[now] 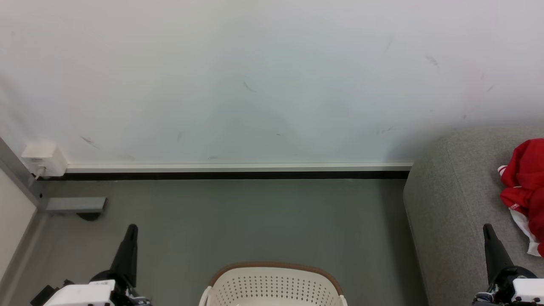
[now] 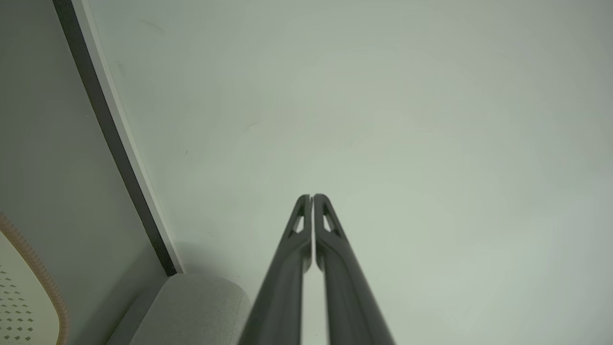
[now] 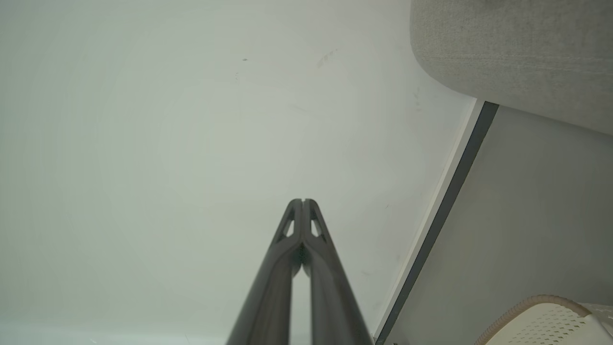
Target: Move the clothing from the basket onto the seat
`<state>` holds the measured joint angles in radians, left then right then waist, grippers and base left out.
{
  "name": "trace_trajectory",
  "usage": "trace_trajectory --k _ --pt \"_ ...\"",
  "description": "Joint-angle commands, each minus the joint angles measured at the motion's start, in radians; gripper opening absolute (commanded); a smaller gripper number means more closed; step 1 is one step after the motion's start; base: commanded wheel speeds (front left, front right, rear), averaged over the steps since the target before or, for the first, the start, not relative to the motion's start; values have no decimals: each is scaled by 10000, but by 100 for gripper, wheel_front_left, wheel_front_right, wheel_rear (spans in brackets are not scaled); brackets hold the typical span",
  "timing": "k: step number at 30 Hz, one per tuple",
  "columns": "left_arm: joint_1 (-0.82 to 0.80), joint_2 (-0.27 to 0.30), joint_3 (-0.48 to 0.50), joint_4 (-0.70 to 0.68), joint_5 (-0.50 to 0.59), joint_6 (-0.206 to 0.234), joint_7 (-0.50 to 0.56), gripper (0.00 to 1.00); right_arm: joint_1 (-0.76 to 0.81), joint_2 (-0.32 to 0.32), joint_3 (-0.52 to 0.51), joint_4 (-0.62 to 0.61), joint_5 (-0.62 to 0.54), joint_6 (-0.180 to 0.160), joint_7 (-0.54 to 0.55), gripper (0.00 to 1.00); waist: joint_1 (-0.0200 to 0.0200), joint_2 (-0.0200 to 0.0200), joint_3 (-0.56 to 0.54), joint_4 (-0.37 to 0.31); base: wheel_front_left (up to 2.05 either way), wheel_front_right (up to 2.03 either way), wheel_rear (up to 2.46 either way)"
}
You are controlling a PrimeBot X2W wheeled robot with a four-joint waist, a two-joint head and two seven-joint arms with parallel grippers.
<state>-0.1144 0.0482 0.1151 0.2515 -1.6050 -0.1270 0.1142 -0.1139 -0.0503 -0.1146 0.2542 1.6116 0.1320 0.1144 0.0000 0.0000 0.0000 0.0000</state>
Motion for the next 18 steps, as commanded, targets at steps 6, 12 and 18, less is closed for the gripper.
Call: trace_trajectory --k 6,12,18 --pt "-64 37 23 -24 -115 -55 58 0 -65 7 -46 -47 10 -24 37 0 0 0 0 0 0 0 0" --pt "-64 37 23 -24 -115 -55 58 0 -66 7 -47 -47 10 -24 37 0 0 0 0 0 0 0 0" --pt "-64 37 23 -24 -115 -55 58 0 -66 8 -46 -47 9 -24 38 0 0 0 0 0 0 0 0"
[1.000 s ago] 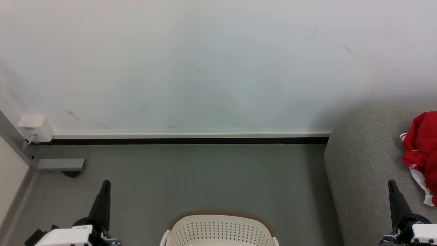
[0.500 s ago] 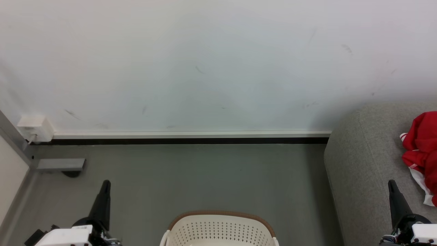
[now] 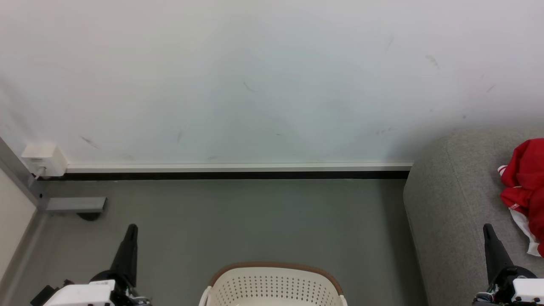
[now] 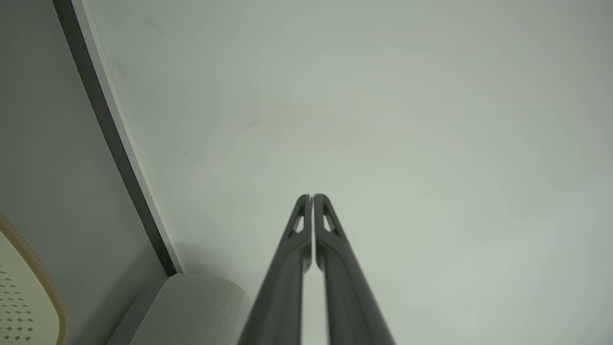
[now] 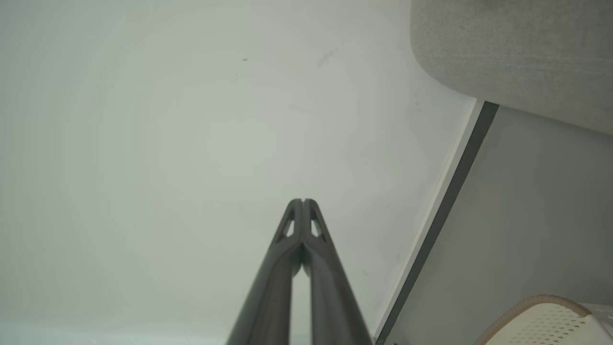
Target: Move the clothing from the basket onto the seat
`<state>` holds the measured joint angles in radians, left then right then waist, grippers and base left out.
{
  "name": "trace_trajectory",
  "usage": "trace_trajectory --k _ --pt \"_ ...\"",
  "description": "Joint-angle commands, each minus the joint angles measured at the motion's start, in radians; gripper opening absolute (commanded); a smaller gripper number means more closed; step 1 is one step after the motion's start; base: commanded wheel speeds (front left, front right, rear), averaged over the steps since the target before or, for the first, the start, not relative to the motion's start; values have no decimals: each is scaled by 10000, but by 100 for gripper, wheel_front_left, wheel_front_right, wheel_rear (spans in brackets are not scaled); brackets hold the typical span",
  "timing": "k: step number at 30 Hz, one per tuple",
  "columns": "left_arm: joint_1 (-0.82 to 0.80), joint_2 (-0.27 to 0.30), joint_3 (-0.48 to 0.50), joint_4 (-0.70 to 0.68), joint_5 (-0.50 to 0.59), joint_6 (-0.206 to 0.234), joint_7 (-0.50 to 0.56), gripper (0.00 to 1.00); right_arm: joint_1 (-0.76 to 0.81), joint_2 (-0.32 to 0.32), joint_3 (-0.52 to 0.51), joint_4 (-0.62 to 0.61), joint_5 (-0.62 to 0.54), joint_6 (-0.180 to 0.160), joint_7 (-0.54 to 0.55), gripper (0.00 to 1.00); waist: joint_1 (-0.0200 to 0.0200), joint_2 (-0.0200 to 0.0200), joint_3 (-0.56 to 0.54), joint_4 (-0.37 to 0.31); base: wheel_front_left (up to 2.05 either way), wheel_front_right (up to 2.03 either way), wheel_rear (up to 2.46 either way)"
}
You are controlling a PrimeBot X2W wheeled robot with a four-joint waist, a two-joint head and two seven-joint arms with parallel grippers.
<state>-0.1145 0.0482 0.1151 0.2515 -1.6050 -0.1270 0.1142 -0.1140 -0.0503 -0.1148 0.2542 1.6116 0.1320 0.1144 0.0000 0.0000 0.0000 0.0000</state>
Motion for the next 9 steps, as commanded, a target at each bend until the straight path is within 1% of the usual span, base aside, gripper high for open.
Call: trace_trajectory --k 1,9 --pt "-63 37 23 -24 -115 -55 58 0 -65 8 -44 -47 9 -24 38 0 0 0 0 0 0 0 0" --pt "-63 37 23 -24 -115 -55 59 0 -65 8 -45 -47 8 -24 38 0 0 0 0 0 0 0 0"
